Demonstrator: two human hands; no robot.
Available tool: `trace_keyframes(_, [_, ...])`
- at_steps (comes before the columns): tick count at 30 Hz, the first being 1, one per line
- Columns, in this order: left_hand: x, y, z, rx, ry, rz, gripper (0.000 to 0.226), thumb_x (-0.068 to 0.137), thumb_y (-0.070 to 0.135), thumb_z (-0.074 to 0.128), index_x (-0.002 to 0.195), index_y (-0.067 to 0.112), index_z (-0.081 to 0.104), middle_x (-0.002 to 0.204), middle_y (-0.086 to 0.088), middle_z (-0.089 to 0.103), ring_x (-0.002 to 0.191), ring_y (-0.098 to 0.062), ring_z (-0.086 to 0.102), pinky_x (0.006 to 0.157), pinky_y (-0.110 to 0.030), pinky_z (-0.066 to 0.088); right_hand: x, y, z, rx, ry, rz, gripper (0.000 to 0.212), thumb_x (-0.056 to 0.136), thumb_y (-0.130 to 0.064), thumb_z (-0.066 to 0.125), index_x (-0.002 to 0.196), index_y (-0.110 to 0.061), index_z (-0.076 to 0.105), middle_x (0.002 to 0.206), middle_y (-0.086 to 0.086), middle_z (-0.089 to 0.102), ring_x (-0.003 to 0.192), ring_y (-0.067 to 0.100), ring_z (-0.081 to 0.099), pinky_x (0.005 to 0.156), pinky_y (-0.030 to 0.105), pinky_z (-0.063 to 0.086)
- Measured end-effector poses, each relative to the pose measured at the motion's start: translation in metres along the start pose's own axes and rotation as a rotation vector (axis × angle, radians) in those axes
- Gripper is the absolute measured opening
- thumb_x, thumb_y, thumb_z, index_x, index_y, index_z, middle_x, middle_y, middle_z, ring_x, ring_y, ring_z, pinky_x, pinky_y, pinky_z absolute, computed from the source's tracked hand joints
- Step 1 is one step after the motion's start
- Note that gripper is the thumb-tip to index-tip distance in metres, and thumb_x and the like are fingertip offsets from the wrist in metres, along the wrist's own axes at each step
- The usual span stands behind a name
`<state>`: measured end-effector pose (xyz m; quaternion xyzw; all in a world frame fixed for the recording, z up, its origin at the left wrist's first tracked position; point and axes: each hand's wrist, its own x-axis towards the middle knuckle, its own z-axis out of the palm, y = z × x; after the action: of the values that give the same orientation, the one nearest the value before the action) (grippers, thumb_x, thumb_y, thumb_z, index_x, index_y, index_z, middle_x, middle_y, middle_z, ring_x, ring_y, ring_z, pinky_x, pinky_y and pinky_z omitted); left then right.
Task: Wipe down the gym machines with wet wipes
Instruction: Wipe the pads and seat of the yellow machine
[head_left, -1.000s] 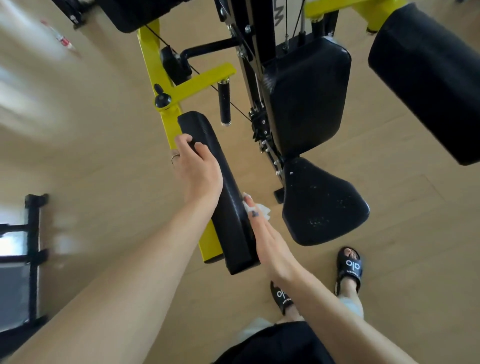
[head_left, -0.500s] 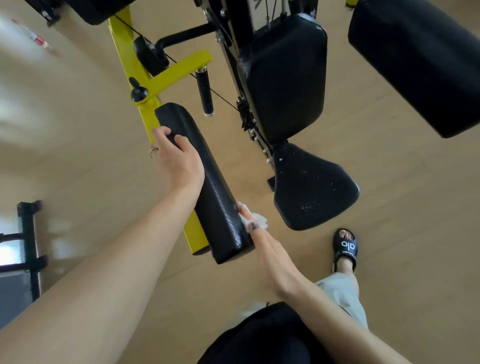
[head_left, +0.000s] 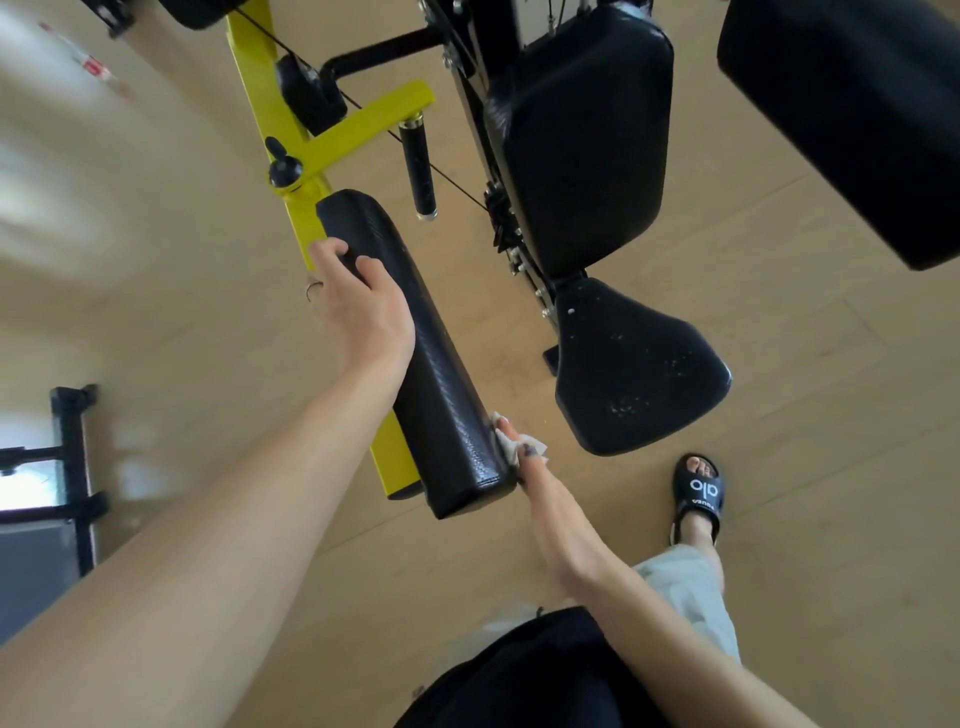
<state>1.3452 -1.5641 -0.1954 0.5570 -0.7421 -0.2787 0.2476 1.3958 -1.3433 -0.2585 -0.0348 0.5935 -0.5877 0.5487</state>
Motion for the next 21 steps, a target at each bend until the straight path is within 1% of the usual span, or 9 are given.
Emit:
trace_keyframes(3, [0.001, 0.000, 0.000, 0.018, 0.004, 0.002, 0.024, 0.104, 0.022, 0.037, 0.125, 0.016, 0.045, 0.130, -0.016, 0.053, 0.095, -0.023, 0.048, 0.072, -0.029, 0.031, 0.049, -0.008, 0.001, 0.084, -0.009, 0.151, 0.054, 0.103, -0.068, 0.022, 0.137, -0.045, 0.058, 0.147, -0.014, 0.055, 0.140, 0.011, 0.046, 0.126, 0.041, 0.019])
trace_keyframes(6, [0.001, 0.000, 0.000, 0.029, 0.007, 0.005, 0.024, 0.103, 0.023, 0.037, 0.125, 0.017, 0.045, 0.128, -0.015, 0.053, 0.097, -0.025, 0.049, 0.073, -0.031, 0.031, 0.051, -0.022, 0.004, 0.110, -0.036, 0.134, 0.047, 0.109, -0.054, 0.022, 0.139, -0.042, 0.055, 0.142, -0.010, 0.060, 0.131, 0.009, 0.054, 0.120, 0.033, 0.030])
trace_keyframes(8, [0.001, 0.000, 0.000, 0.025, 0.011, 0.005, 0.024, 0.103, 0.023, 0.037, 0.125, 0.017, 0.045, 0.127, -0.014, 0.053, 0.101, -0.028, 0.052, 0.073, -0.032, 0.032, 0.030, -0.018, 0.000, 0.099, -0.025, 0.111, 0.038, 0.110, -0.049, 0.022, 0.133, -0.052, 0.052, 0.143, -0.019, 0.054, 0.138, 0.003, 0.044, 0.122, 0.031, 0.022])
trace_keyframes(12, [0.002, -0.001, 0.001, 0.024, 0.000, -0.002, 0.025, 0.103, 0.022, 0.037, 0.125, 0.016, 0.045, 0.123, -0.015, 0.053, 0.096, -0.022, 0.046, 0.069, -0.022, 0.027, 0.003, 0.001, -0.008, 0.124, -0.024, 0.054, 0.048, 0.109, -0.049, 0.024, 0.154, -0.041, 0.037, 0.161, -0.017, 0.036, 0.152, 0.003, 0.023, 0.128, 0.034, 0.009])
trace_keyframes(15, [0.002, -0.001, 0.003, -0.005, 0.008, -0.008, 0.025, 0.101, 0.023, 0.036, 0.123, 0.017, 0.045, 0.113, -0.013, 0.053, 0.100, -0.029, 0.049, 0.075, -0.033, 0.033, 0.025, -0.026, -0.003, 0.018, -0.037, 0.113, 0.050, 0.102, -0.064, 0.024, 0.142, -0.050, 0.048, 0.147, -0.019, 0.051, 0.144, 0.009, 0.039, 0.122, 0.034, 0.023])
trace_keyframes(17, [0.002, 0.000, 0.002, 0.008, 0.015, -0.003, 0.025, 0.100, 0.023, 0.036, 0.122, 0.017, 0.045, 0.104, -0.010, 0.052, 0.097, -0.029, 0.047, 0.079, -0.041, 0.038, 0.051, -0.059, 0.005, -0.053, -0.061, 0.094, 0.037, 0.106, -0.060, 0.023, 0.123, -0.050, 0.054, 0.124, -0.019, 0.061, 0.122, 0.004, 0.055, 0.099, 0.022, 0.040])
trace_keyframes(18, [0.001, 0.001, 0.002, 0.012, 0.020, -0.002, 0.025, 0.100, 0.023, 0.036, 0.122, 0.017, 0.046, 0.103, -0.010, 0.053, 0.096, -0.027, 0.044, 0.080, -0.042, 0.038, 0.064, -0.076, 0.010, -0.088, -0.066, 0.060, 0.035, 0.107, -0.057, 0.022, 0.118, -0.048, 0.054, 0.118, -0.017, 0.062, 0.113, 0.000, 0.056, 0.087, 0.018, 0.040])
trace_keyframes(19, [0.001, 0.002, 0.002, 0.012, 0.027, -0.004, 0.025, 0.100, 0.023, 0.036, 0.122, 0.017, 0.046, 0.104, -0.011, 0.054, 0.094, -0.025, 0.042, 0.081, -0.042, 0.038, 0.073, -0.091, 0.015, -0.119, -0.066, 0.025, 0.036, 0.108, -0.055, 0.021, 0.117, -0.048, 0.055, 0.117, -0.017, 0.062, 0.110, -0.002, 0.056, 0.084, 0.017, 0.039])
trace_keyframes(21, [0.000, 0.002, 0.001, 0.025, 0.037, -0.005, 0.024, 0.101, 0.024, 0.036, 0.122, 0.018, 0.046, 0.107, -0.014, 0.057, 0.093, -0.023, 0.041, 0.078, -0.040, 0.036, 0.074, -0.100, 0.019, -0.161, -0.064, -0.048, 0.042, 0.107, -0.057, 0.017, 0.131, -0.055, 0.051, 0.135, -0.020, 0.058, 0.123, 0.003, 0.053, 0.102, 0.025, 0.039])
